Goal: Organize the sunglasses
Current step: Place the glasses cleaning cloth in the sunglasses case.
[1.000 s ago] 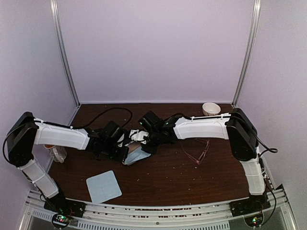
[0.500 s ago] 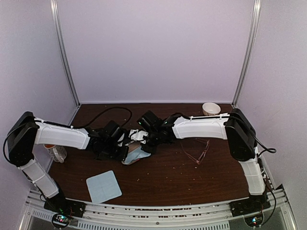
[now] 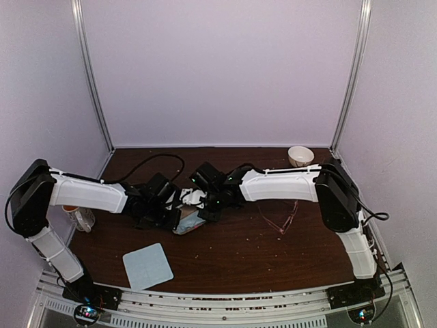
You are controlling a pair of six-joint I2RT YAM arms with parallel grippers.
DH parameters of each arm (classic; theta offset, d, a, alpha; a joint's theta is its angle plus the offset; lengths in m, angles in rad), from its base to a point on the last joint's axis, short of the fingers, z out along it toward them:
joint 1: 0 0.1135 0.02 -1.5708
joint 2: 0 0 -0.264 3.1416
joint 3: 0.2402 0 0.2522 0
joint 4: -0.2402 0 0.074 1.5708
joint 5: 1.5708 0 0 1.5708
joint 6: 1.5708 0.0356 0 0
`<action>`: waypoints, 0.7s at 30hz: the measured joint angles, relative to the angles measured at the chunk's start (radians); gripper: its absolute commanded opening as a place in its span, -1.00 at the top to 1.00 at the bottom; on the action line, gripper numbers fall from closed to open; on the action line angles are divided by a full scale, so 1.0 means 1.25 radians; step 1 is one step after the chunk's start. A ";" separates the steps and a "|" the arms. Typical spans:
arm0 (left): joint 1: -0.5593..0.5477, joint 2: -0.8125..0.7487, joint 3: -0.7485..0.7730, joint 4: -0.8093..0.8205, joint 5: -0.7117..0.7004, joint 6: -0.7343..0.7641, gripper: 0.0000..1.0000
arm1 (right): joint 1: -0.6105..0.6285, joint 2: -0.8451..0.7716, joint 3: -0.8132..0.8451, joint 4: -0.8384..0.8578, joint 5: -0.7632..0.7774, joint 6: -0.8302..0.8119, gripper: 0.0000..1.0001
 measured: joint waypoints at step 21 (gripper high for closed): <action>-0.003 0.000 -0.014 -0.018 0.007 0.011 1.00 | 0.014 0.017 0.001 -0.006 0.119 -0.037 0.75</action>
